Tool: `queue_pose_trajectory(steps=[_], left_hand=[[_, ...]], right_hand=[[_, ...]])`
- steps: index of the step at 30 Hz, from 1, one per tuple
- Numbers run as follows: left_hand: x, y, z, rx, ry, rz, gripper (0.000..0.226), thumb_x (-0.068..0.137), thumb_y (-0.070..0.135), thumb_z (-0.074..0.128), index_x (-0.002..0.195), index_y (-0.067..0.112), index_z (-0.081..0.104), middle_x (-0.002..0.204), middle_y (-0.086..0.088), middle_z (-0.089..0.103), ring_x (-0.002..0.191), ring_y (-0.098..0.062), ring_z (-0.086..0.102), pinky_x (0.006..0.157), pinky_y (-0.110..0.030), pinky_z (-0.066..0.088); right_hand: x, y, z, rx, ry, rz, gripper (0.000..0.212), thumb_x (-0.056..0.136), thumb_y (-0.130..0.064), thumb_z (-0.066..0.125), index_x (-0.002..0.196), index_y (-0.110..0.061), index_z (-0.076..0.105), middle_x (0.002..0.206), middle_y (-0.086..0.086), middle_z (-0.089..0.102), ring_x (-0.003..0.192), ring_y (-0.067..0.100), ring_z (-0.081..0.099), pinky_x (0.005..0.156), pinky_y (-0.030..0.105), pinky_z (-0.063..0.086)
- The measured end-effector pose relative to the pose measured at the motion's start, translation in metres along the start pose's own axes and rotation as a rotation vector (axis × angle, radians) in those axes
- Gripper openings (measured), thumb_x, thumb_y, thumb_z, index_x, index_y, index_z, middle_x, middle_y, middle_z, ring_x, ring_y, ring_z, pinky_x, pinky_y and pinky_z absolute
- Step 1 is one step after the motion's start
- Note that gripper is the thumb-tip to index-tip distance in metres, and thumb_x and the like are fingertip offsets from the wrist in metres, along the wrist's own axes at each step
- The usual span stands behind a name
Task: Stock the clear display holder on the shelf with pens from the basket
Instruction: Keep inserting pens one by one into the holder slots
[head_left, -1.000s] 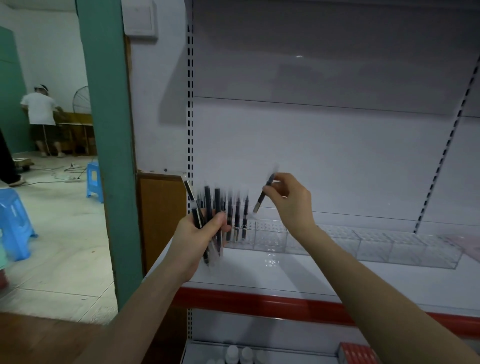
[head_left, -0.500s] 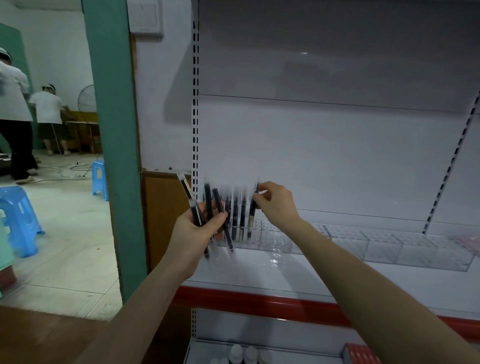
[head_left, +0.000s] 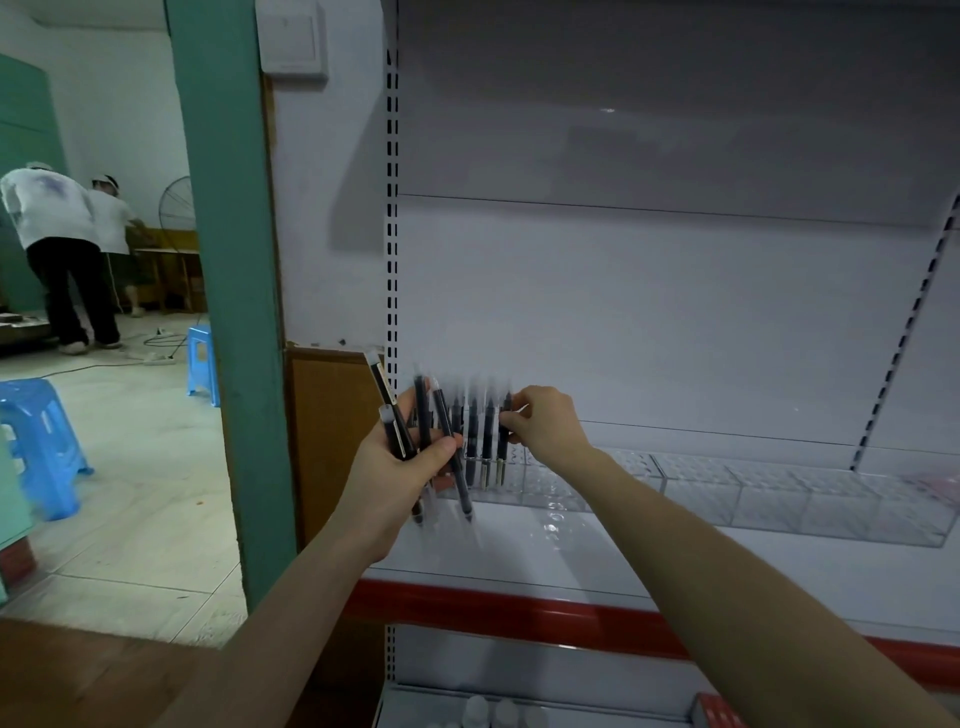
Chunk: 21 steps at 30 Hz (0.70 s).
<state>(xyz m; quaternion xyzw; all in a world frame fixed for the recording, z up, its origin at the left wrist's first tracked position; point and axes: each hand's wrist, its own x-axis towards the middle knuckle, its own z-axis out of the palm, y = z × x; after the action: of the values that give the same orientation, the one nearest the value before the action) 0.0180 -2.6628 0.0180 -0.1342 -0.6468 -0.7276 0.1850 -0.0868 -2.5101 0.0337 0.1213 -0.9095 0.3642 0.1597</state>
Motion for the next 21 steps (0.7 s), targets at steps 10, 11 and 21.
queue_pose_trajectory(steps=[10, 11, 21], left_hand=[[0.005, -0.002, 0.002, 0.003, 0.014, -0.012, 0.052, 0.086, -0.002, 0.06, 0.099, 0.048, 0.051, 0.097, -0.007, 0.067, 0.092, -0.017, 0.065, 0.075, -0.022, 0.055], [0.005, -0.003, 0.002, -0.013, 0.02, -0.011, 0.053, 0.086, -0.003, 0.059, 0.101, 0.046, 0.051, 0.097, -0.009, 0.068, 0.092, -0.017, 0.066, 0.071, -0.02, 0.056], [0.013, -0.018, 0.011, -0.141, 0.311, -0.05, 0.03, 0.087, -0.002, 0.058, 0.096, 0.024, 0.043, 0.086, -0.008, 0.065, 0.059, -0.013, 0.069, 0.067, -0.034, 0.058]], right_hand=[[-0.018, 0.002, -0.005, 0.064, 0.057, -0.008, 0.032, 0.091, -0.026, 0.057, 0.112, -0.001, 0.061, 0.1, 0.014, 0.068, 0.094, 0.026, 0.064, 0.084, 0.032, 0.049], [-0.025, 0.0, -0.009, 0.126, 0.074, -0.024, 0.026, 0.092, -0.025, 0.055, 0.103, -0.003, 0.063, 0.095, 0.013, 0.069, 0.089, 0.025, 0.065, 0.082, 0.033, 0.051], [-0.078, -0.011, -0.036, 0.592, -0.344, 0.071, 0.013, 0.087, -0.023, 0.063, 0.092, -0.011, 0.064, 0.076, 0.006, 0.068, 0.065, 0.013, 0.066, 0.063, 0.022, 0.055]])
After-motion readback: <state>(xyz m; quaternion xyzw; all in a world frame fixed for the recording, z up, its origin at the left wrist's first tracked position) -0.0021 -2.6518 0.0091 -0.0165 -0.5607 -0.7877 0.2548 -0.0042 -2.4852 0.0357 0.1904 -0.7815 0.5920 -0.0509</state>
